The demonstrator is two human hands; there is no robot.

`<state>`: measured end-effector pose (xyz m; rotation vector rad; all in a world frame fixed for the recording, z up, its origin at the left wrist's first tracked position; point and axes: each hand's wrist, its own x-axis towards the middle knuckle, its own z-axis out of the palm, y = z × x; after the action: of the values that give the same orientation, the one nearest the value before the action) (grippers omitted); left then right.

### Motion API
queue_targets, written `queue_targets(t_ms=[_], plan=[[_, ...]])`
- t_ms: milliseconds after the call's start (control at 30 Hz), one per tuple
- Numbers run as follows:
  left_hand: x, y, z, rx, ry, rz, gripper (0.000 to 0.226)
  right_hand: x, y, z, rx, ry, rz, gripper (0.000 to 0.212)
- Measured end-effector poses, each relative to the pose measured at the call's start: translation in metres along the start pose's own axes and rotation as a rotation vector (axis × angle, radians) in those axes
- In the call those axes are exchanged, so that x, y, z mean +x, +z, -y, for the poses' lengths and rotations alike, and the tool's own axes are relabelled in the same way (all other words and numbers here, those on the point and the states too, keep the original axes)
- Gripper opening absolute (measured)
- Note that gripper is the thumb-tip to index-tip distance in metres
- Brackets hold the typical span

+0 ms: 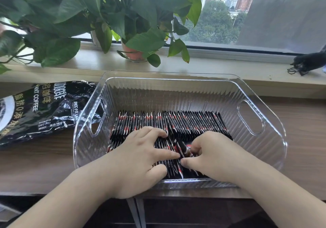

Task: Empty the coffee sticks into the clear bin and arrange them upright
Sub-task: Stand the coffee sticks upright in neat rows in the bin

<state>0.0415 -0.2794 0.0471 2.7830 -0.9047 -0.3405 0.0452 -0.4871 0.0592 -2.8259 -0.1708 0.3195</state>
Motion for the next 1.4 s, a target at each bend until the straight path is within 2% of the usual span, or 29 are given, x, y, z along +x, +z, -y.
queue_targets(t_ms=[167, 333, 467, 533, 833, 1000, 1267, 1400], plan=[[0.000, 0.000, 0.000, -0.006, -0.001, 0.001, 0.057, 0.003, 0.003, -0.001, 0.027, -0.024, -0.046, 0.037], [0.001, 0.002, 0.002, -0.006, -0.004, -0.003, 0.057, 0.007, 0.002, 0.007, -0.043, -0.012, -0.108, 0.047], [0.001, 0.002, 0.002, -0.001, 0.002, -0.017, 0.067, 0.011, 0.004, 0.013, -0.058, -0.004, -0.007, 0.045], [0.001, 0.001, 0.001, -0.003, -0.004, -0.016, 0.063, 0.012, 0.001, 0.014, -0.110, 0.010, 0.023, 0.049], [0.001, 0.002, 0.002, -0.002, -0.007, 0.005, 0.069, 0.015, 0.000, 0.020, -0.143, 0.054, 0.063, 0.044], [0.002, 0.001, 0.003, 0.010, -0.018, 0.042, 0.054, 0.013, -0.002, 0.020, -0.104, 0.080, 0.069, 0.047], [0.003, 0.003, 0.004, 0.011, -0.024, 0.037, 0.057, 0.009, -0.011, 0.016, -0.089, 0.078, 0.071, 0.048], [0.003, 0.004, 0.005, 0.005, -0.016, 0.014, 0.066, 0.009, -0.007, 0.016, -0.053, 0.070, 0.113, 0.049]])
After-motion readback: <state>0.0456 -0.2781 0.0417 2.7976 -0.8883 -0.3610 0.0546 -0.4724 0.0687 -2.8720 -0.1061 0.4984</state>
